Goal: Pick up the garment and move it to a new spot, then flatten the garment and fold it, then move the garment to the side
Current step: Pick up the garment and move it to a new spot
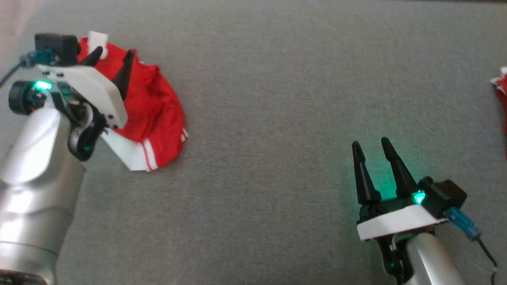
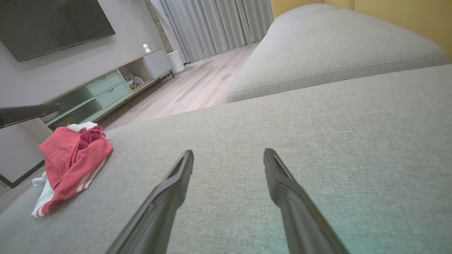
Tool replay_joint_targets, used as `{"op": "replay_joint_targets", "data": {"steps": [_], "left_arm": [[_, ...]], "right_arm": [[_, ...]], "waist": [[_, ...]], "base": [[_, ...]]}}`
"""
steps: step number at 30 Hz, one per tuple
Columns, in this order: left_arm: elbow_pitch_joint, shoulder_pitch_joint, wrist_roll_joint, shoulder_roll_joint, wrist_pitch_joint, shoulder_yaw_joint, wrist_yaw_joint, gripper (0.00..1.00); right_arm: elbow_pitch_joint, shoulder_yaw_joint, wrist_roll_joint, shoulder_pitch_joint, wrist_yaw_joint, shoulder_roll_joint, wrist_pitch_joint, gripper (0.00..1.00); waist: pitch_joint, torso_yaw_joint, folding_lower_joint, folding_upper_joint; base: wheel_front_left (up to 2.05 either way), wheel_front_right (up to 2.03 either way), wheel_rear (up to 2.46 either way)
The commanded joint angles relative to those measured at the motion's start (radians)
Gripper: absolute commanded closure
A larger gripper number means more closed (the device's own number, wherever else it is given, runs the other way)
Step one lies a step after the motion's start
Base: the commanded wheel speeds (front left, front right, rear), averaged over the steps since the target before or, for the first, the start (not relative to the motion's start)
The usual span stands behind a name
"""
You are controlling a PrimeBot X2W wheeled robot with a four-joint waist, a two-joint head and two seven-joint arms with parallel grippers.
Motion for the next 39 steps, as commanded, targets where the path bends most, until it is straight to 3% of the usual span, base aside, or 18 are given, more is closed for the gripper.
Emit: {"op": "replay_joint_targets", "data": {"steps": [1, 7, 17, 18, 19, 20, 26, 32, 39], "left_arm": [[-0.023, -0.048, -0.01, 0.052, 0.006, 0.022, 0.002, 0.0], [0.08, -0.122, -0.032, 0.12, 0.051, -0.069, 0.002, 0.0], [0.245, -0.177, -0.074, 0.114, 0.026, -0.103, 0.002, 0.0], [0.253, -0.18, -0.081, 0.113, 0.022, -0.107, 0.002, 0.42], [0.259, -0.183, -0.088, 0.111, 0.015, -0.11, 0.002, 0.77], [0.26, -0.186, -0.093, 0.111, 0.0, -0.114, 0.002, 1.0], [0.221, -0.217, -0.105, 0.107, -0.191, -0.13, 0.002, 1.0], [0.09, -0.226, -0.123, 0.11, -0.374, -0.18, 0.002, 1.0], [-0.135, -0.221, -0.176, 0.119, -0.451, -0.227, 0.002, 1.0]], "right_arm": [[-0.035, 0.025, 0.003, -0.033, -0.001, -0.003, -0.011, 0.0], [-0.036, 0.028, 0.006, -0.05, -0.001, -0.003, -0.011, 0.0], [-0.039, 0.025, 0.004, -0.063, -0.001, -0.003, -0.011, 0.0], [-0.039, 0.025, 0.004, -0.063, -0.001, -0.003, -0.011, 0.0], [-0.039, 0.025, 0.004, -0.063, -0.001, -0.003, -0.011, 0.0], [-0.039, 0.024, 0.004, -0.063, -0.001, -0.003, -0.011, 0.0], [-0.027, 0.018, 0.002, -0.06, -0.001, -0.003, -0.011, 0.0], [-0.012, 0.016, 0.014, -0.038, -0.001, -0.003, -0.011, 0.0], [0.003, 0.021, 0.031, -0.013, -0.001, -0.003, -0.011, 0.0]], "waist": [[0.043, -0.043, -0.0003, 0.0], [0.068, -0.071, -0.0003, 0.0], [0.083, -0.094, -0.0003, 0.0], [0.083, -0.094, -0.0003, 0.0], [0.084, -0.094, -0.0003, 0.0], [0.085, -0.094, -0.0003, 0.0], [0.056, -0.093, -0.0003, 0.0], [-0.022, -0.091, -0.0003, 0.0], [-0.101, -0.087, -0.0003, 0.0]], "base": [[0.0, 0.0, 0.0], [0.0, 0.0, 0.0], [0.0, 0.0, 0.0], [0.0, 0.0, 0.0], [0.0, 0.0, 0.0], [0.0, 0.0, 0.0], [0.0, 0.0, 0.0], [0.0, 0.0, 0.0], [0.0, 0.0, 0.0]]}}
